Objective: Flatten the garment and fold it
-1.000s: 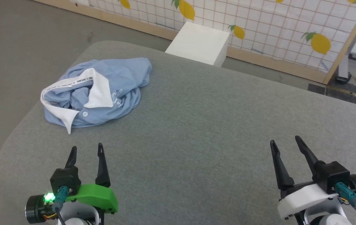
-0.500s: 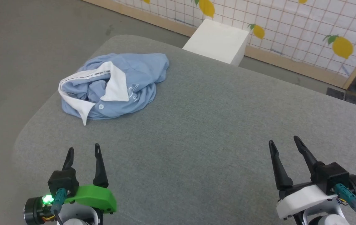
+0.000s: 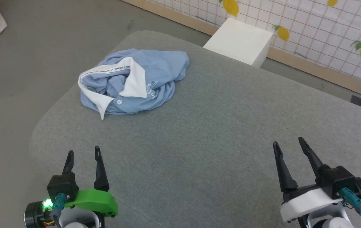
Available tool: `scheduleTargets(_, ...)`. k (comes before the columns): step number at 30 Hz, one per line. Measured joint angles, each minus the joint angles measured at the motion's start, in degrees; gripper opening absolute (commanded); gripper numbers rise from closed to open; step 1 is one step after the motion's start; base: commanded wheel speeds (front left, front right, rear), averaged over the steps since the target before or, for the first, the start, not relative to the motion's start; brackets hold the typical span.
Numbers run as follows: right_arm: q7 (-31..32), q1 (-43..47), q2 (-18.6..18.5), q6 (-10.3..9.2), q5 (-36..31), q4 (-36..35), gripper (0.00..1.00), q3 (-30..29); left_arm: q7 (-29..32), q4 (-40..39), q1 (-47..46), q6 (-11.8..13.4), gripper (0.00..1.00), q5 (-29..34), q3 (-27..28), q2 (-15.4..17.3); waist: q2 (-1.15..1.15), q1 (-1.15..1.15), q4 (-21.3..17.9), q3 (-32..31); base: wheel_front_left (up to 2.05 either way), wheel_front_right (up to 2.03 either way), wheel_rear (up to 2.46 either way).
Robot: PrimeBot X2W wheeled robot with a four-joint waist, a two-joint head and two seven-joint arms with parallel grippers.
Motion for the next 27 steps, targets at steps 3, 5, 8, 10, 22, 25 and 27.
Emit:
scheduleTargets(3,-0.42,0.0,0.0,0.0,0.14,0.1,1.0,-0.02,-0.29,0.18,0.0,0.15,1.0,0.0,0.01,0.0,0.0,0.0,0.93,-0.09,0.0,0.0,0.0)
scheduleTargets(5,-0.48,0.0,0.0,0.0,0.16,0.23,1.0,0.01,-0.53,0.29,0.0,0.16,1.0,-0.03,-0.01,0.0,0.0,0.0,1.56,-0.14,0.0,0.0,0.0)
scheduleTargets(8,-0.96,0.0,0.0,0.0,0.47,0.35,1.0,0.0,-0.81,0.43,0.0,0.42,1.0,-0.15,-0.03,0.0,0.0,0.0,2.58,-0.24,0.0,0.0,0.0)
scheduleTargets(10,-1.02,0.01,0.0,0.0,0.49,0.41,1.0,-0.02,-1.09,0.53,0.0,0.43,1.0,-0.24,-0.04,0.0,0.0,0.0,3.34,-0.27,0.0,0.0,0.0)
scheduleTargets(22,-2.01,0.01,0.02,0.0,0.56,0.51,1.0,-0.32,-2.36,0.77,0.0,1.25,1.0,-1.44,0.71,-0.07,0.0,0.0,7.32,0.32,0.0,0.0,0.0)
scheduleTargets(25,-1.99,0.01,0.0,0.0,0.56,0.37,1.0,-0.46,-2.43,0.53,-0.03,1.36,1.0,-1.82,1.2,-0.13,0.0,0.0,7.18,0.77,0.0,0.0,0.0)
scheduleTargets(27,-1.91,-0.02,0.01,0.0,0.56,0.22,1.0,-0.3,-2.54,0.52,-0.09,0.89,1.0,-2.23,1.54,-0.13,0.0,0.0,6.76,1.16,0.0,0.0,0.0)
